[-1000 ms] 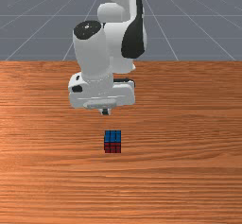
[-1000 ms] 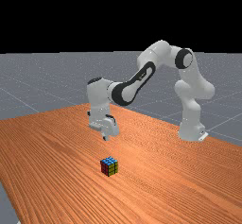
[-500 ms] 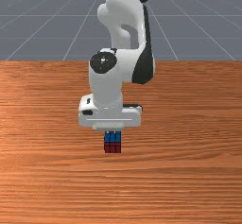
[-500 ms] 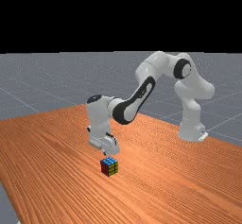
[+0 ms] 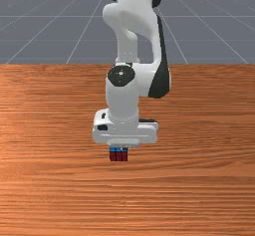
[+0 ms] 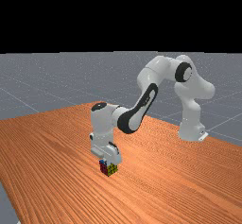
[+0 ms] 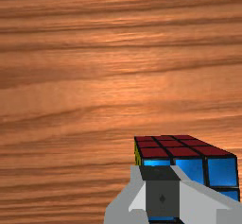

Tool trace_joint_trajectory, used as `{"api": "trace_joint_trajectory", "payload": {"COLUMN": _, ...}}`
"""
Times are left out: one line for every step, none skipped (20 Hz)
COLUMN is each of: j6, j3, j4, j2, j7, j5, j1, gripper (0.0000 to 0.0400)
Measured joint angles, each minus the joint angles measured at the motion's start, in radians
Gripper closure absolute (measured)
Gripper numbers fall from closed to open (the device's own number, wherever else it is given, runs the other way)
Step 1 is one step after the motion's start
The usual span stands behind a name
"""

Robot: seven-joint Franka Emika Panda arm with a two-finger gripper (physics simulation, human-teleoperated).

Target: Rotate the cube till the blue face upward

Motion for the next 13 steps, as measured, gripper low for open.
{"api": "trace_joint_trajectory", "payload": {"j6": 0.011, "j3": -0.002, "j4": -0.001, "j2": 0.000, "j7": 0.004, "j5": -0.001, "j1": 0.002, "gripper": 0.0400}}
{"api": "trace_joint_trajectory", "payload": {"j6": 0.019, "j3": -0.006, "j4": -0.003, "j2": 0.000, "j7": 0.011, "j5": -0.004, "j1": 0.007, "gripper": 0.0400}}
{"api": "trace_joint_trajectory", "payload": {"j6": 0.024, "j3": -0.010, "j4": -0.006, "j2": 0.000, "j7": 0.022, "j5": -0.007, "j1": 0.014, "gripper": 0.0393}}
{"api": "trace_joint_trajectory", "payload": {"j6": 0.033, "j3": -0.017, "j4": -0.021, "j2": -0.005, "j7": 0.034, "j5": -0.016, "j1": 0.025, "gripper": 0.0385}}
{"api": "trace_joint_trajectory", "payload": {"j6": 0.050, "j3": -0.026, "j4": -0.039, "j2": -0.012, "j7": 0.054, "j5": -0.025, "j1": 0.042, "gripper": 0.0377}}
{"api": "trace_joint_trajectory", "payload": {"j6": 0.070, "j3": -0.032, "j4": -0.057, "j2": -0.020, "j7": 0.071, "j5": -0.035, "j1": 0.061, "gripper": 0.0361}}
{"api": "trace_joint_trajectory", "payload": {"j6": 0.096, "j3": -0.040, "j4": -0.079, "j2": -0.029, "j7": 0.092, "j5": -0.050, "j1": 0.087, "gripper": 0.0360}}
{"api": "trace_joint_trajectory", "payload": {"j6": 0.120, "j3": -0.049, "j4": -0.100, "j2": -0.035, "j7": 0.115, "j5": -0.065, "j1": 0.115, "gripper": 0.0367}}
{"api": "trace_joint_trajectory", "payload": {"j6": 0.138, "j3": -0.050, "j4": -0.116, "j2": -0.039, "j7": 0.133, "j5": -0.075, "j1": 0.140, "gripper": 0.0386}}
{"api": "trace_joint_trajectory", "payload": {"j6": 0.148, "j3": -0.046, "j4": -0.131, "j2": -0.035, "j7": 0.145, "j5": -0.080, "j1": 0.162, "gripper": 0.0393}}
{"api": "trace_joint_trajectory", "payload": {"j6": 0.153, "j3": -0.041, "j4": -0.145, "j2": -0.027, "j7": 0.155, "j5": -0.084, "j1": 0.179, "gripper": 0.0396}}
{"api": "trace_joint_trajectory", "payload": {"j6": 0.158, "j3": -0.039, "j4": -0.157, "j2": -0.021, "j7": 0.165, "j5": -0.089, "j1": 0.194, "gripper": 0.0398}}
{"api": "trace_joint_trajectory", "payload": {"j6": 0.162, "j3": -0.040, "j4": -0.164, "j2": -0.016, "j7": 0.173, "j5": -0.093, "j1": 0.206, "gripper": 0.0399}}
